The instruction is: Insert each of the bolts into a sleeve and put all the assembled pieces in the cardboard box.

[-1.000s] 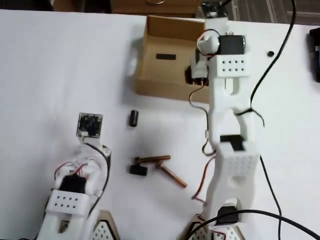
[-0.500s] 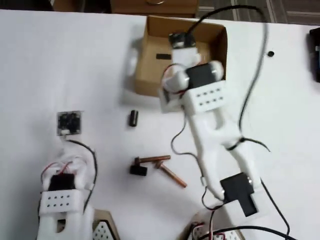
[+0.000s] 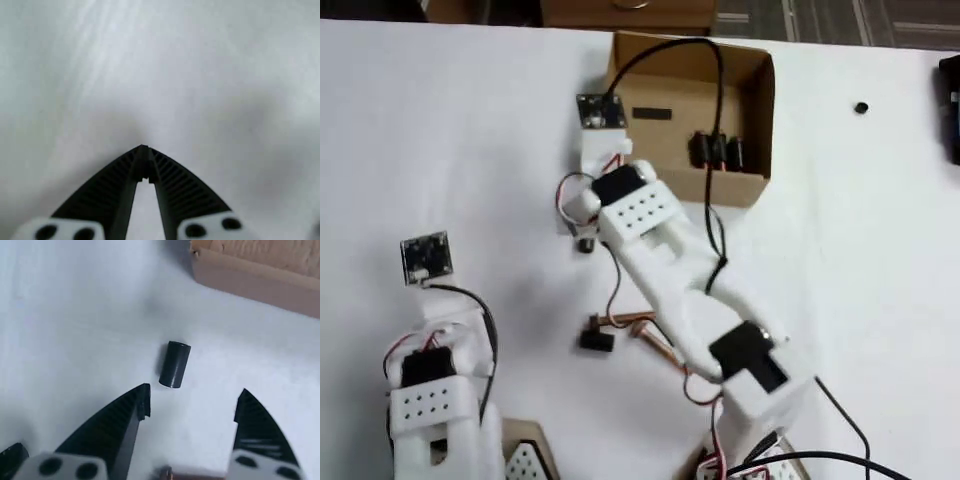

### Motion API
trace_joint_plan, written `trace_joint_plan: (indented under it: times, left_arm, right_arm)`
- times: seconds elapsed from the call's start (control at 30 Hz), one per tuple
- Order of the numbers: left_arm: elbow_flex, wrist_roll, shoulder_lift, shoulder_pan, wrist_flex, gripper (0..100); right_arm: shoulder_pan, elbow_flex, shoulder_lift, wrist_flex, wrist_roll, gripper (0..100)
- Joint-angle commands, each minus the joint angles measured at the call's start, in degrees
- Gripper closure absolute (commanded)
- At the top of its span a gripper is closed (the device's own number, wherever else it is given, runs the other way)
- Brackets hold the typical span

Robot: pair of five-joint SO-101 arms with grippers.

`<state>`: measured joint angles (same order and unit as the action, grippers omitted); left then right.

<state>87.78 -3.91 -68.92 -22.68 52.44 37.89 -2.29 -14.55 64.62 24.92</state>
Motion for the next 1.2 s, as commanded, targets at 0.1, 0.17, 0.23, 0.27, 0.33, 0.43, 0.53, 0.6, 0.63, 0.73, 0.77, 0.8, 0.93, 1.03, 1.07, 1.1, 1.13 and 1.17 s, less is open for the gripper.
trace_joint_plan:
  times: [0.1, 0.17, 0.23, 0.27, 0.33, 0.43, 0.53, 0.6, 0.63, 0.73, 0.77, 0.8, 0.93, 1.03, 1.07, 1.1, 1.13, 1.17]
  left_arm:
    - [-2.7, 0.0, -0.6, -0.4, 0.3, 98]
    - [-2.7, 0.0, -0.6, -0.4, 0.3, 98]
    - [-2.7, 0.0, -0.6, -0.4, 0.2, 98]
    - [-2.6, 0.0, -0.6, -0.4, -0.3, 98]
    - [-2.2, 0.0, -0.6, -0.4, -1.0, 98]
    - [-2.0, 0.0, -0.6, -0.4, -1.7, 98]
    - [-2.0, 0.0, -0.6, -0.4, -1.7, 98]
    - [-2.0, 0.0, -0.6, -0.4, -1.7, 98]
    - [-2.0, 0.0, -0.6, -0.4, -1.7, 98]
    - [-2.0, 0.0, -0.6, -0.4, -1.7, 98]
    - [-2.0, 0.0, -0.6, -0.4, -1.7, 98]
    - [-2.0, 0.0, -0.6, -0.4, -1.7, 98]
    - [-2.0, 0.0, -0.6, -0.4, -1.7, 98]
    - [-2.0, 0.0, -0.6, -0.4, -1.7, 98]
    - [-2.1, 0.0, -0.6, -0.4, -1.6, 98]
    - [-2.1, 0.0, -0.6, -0.4, -1.6, 98]
    - [-2.1, 0.0, -0.6, -0.4, -1.5, 98]
    - [-2.1, 0.0, -0.6, -0.4, -1.4, 98]
  right_arm:
    - [0.2, -6.1, -9.4, -3.8, 1.0, 73.3]
    - [0.0, -9.1, -13.1, -3.7, 1.0, 73.3]
    - [0.1, -11.9, -16.0, -3.6, 0.8, 73.3]
    - [0.2, -13.1, -17.1, -3.6, 0.8, 73.3]
    - [0.2, -14.9, -18.9, -3.6, 0.8, 73.3]
    - [0.2, -16.1, -20.6, -1.6, 0.8, 73.3]
    - [0.2, -16.2, -21.7, -0.7, 0.9, 73.3]
    - [0.2, -16.3, -22.3, -0.6, 0.9, 73.4]
    - [0.2, -16.3, -22.6, -0.6, 0.9, 73.4]
    - [1.1, -16.2, -23.8, -0.3, 0.9, 73.4]
    - [1.5, -16.2, -24.0, 0.3, 1.0, 73.4]
    - [2.0, -16.3, -24.4, 0.9, 1.1, 73.4]
    - [3.1, -16.3, -25.0, 2.7, 1.1, 73.5]
    - [3.4, -16.3, -24.9, 4.1, 1.1, 79.6]
    - [3.4, -16.3, -24.9, 4.1, 1.1, 82.8]
    - [3.4, -16.3, -24.9, 4.2, 1.1, 86.1]
    - [3.2, -16.3, -24.9, 4.2, 1.1, 89.0]
    - [3.2, -16.3, -25.0, 4.2, 1.1, 92.0]
